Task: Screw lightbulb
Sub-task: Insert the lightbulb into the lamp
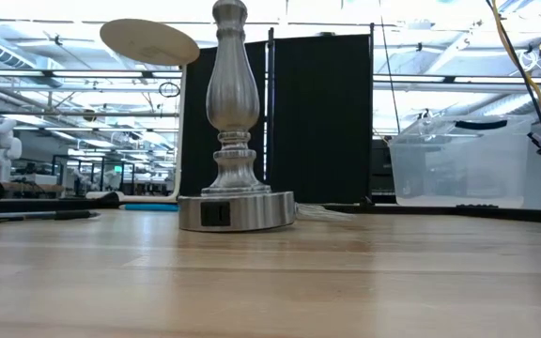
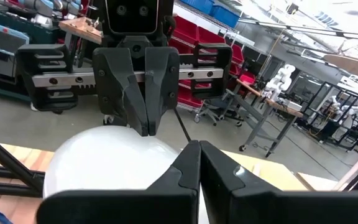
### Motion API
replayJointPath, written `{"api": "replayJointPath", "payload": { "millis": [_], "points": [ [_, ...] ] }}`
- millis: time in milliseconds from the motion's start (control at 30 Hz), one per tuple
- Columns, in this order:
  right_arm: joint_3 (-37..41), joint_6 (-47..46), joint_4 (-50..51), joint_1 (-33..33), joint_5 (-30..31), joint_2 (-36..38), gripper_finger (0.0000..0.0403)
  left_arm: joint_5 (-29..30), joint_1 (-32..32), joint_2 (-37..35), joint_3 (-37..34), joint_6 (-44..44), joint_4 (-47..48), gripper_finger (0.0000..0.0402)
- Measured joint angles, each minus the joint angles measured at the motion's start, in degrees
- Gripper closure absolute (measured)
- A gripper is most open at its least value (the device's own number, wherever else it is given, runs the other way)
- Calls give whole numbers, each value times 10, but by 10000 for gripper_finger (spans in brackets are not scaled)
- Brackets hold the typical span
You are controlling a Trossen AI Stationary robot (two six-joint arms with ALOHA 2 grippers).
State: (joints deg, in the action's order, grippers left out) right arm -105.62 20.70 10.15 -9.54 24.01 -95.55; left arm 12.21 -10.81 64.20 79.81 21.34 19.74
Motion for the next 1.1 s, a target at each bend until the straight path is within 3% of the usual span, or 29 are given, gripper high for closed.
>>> {"api": "replayJointPath", "payload": {
  "millis": [1100],
  "points": [
    [1, 10, 0, 0, -1, 3, 403, 5, 0, 2, 0, 2, -28, 380]
  ]
}}
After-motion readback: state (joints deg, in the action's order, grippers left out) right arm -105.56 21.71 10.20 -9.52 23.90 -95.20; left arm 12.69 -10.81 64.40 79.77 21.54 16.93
